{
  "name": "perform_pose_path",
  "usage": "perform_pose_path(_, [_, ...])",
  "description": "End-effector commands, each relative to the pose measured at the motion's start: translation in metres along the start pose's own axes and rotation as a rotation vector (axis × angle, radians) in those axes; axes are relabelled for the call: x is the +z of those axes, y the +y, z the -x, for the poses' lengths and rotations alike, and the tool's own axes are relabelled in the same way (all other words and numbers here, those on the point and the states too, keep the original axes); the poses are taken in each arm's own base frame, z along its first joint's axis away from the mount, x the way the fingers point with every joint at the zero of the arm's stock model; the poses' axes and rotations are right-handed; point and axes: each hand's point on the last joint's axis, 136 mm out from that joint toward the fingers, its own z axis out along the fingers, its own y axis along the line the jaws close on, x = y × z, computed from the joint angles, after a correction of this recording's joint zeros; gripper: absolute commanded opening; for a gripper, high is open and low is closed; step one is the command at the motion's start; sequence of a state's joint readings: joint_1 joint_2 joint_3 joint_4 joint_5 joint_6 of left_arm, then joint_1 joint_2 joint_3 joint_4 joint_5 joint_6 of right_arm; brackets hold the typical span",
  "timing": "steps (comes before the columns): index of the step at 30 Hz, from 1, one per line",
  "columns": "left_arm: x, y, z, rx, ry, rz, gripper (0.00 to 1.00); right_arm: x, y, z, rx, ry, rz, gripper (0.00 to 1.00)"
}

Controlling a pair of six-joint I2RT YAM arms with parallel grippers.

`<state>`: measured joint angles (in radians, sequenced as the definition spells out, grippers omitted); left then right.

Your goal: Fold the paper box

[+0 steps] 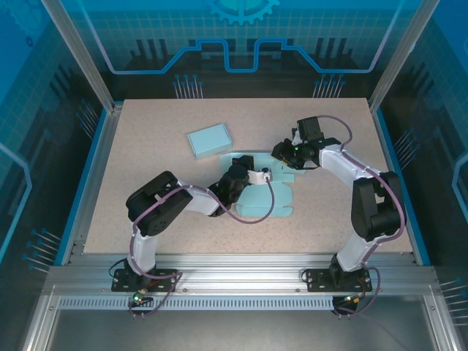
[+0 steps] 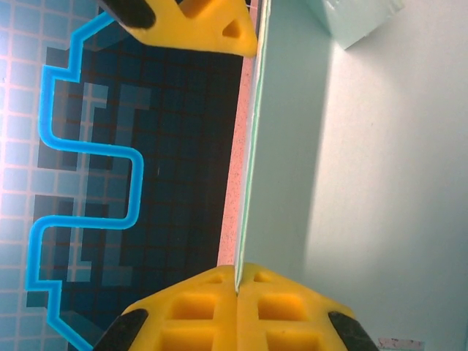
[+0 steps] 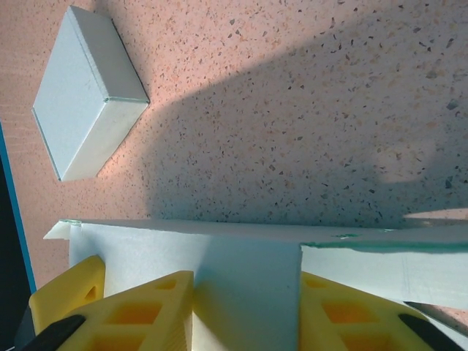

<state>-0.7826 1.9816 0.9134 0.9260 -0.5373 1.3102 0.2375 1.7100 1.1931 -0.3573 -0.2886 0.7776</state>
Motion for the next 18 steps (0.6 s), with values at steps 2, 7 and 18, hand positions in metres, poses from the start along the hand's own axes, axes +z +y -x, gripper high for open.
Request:
perform_pose_path(2, [-0.007,0.004,0.013,-0.052,-0.075,-0.014,0.25,0.008,-0.003,-0.001,-0.013,0.014,-0.028,0.34])
perform_pose_path(7, [-0.019,0.003,0.003,-0.137,-0.095,-0.137,0.45,0.01,-0.011,-0.004,-0.01,0.021,-0.049,0.32])
perform_pose_path(18, [-0.031,0.007,-0.027,-0.214,-0.083,-0.238,0.44,0.005,-0.013,-0.003,-0.008,0.006,-0.046,0.32])
